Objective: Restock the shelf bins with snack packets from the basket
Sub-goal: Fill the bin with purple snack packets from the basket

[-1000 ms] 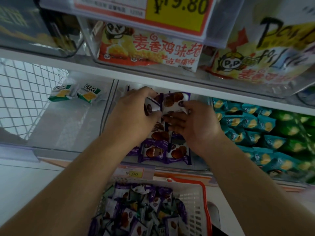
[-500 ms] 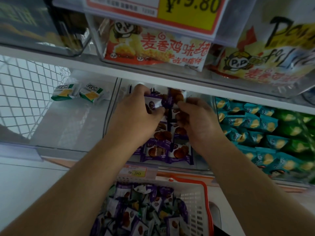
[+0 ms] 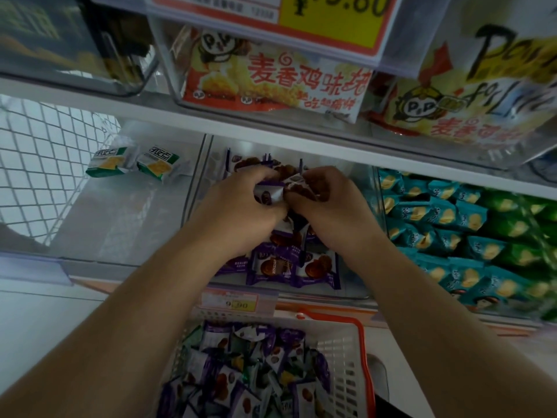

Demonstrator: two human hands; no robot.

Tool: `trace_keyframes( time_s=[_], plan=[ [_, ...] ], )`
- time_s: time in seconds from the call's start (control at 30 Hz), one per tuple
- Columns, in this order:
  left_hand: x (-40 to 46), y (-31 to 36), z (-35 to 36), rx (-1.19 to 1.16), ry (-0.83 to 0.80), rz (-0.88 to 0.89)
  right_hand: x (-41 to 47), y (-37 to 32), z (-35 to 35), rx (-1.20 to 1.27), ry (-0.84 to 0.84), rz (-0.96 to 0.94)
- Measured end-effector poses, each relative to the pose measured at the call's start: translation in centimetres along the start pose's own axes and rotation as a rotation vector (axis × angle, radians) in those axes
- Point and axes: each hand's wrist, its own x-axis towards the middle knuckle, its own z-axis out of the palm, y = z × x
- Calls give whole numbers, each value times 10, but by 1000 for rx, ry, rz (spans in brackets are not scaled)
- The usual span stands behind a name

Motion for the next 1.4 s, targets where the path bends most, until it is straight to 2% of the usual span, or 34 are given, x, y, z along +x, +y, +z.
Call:
trace_keyframes(
  time_s=[0.07,0.17,0.23,0.3,0.47,0.57,0.63,0.73,0.77,0.8,0.9,0.97,1.03,1.1,1.17,1.3,1.4],
  plan=[
    [-1,1,1,15,103,8,1,-4,-1,-224,73,-88],
    [-2,5,4,84,223,33,14,-11,0,-696,169,-232],
    [-4,7,5,71,211,20,26,-22,2,-944,122,-235],
    [-5,8,5,39,179,-9,35,-33,3,-1036,56,-192],
    [-3,5,2,5,172,-45,43,-39,4,-1030,-3,-43],
    [-2,5,5,-22,212,-53,32,-45,-1,-987,-9,-62],
    [1,1,8,-110,234,-88,22,-43,-4,-781,-4,-110],
    [4,2,9,-223,263,-129,-2,-38,-6,-264,-29,-164],
    [3,4,8,-227,264,-135,-10,-35,-6,-173,-58,-191],
    [3,6,8,-243,263,-146,-17,-31,-6,-163,-85,-231],
    [1,8,8,-373,256,-270,-17,-14,-1,-363,-63,-395],
    [4,9,9,-418,223,-389,-12,-9,1,-475,-17,-425],
    [7,12,11,-446,160,-432,-8,-9,3,-532,32,-420],
    [11,13,12,-378,127,-430,-6,-9,1,-556,68,-372],
    [8,14,11,-244,133,-352,-5,-9,-2,-597,96,-320],
    [0,3,7,274,232,-82,-6,-12,-7,-653,55,-198],
    [10,-4,11,517,110,28,-9,-16,-5,-679,18,-168]
  ],
)
